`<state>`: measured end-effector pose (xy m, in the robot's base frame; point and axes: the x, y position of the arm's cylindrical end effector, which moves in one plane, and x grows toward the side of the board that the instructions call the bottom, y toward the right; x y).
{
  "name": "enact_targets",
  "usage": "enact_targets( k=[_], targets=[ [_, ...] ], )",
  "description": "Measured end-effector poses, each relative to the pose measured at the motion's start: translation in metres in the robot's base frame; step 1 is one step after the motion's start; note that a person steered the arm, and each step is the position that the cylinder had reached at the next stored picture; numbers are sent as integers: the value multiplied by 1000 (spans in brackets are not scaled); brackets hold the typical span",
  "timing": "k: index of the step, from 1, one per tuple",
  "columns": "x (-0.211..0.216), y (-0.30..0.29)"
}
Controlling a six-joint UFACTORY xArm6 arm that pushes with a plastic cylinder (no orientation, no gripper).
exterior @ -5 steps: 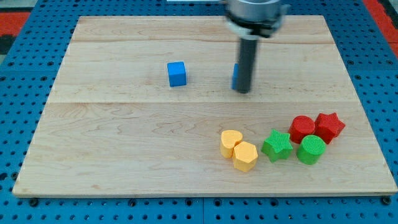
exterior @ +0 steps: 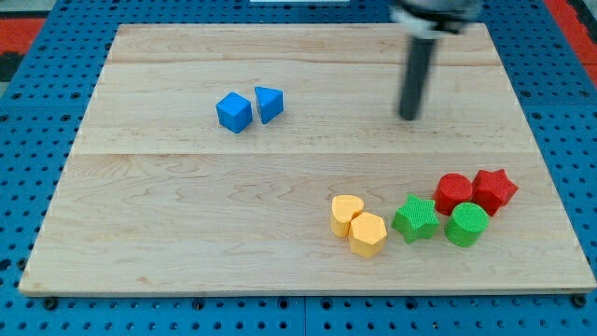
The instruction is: Push the red blocks vertically below the blue blocks
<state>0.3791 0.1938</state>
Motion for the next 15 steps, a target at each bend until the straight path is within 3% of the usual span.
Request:
enact_targets(
  k=[1,2,3,4,5,7,8,9,10,11,13,15],
  targets=[
    [66,94],
    [157,122],
    [162,6],
    [101,-31],
    [76,-62],
    [52,-81],
    [27,6],
    [57,116],
    [89,66],
    [87,-45],
    [96,31],
    [146,-86]
  ],
)
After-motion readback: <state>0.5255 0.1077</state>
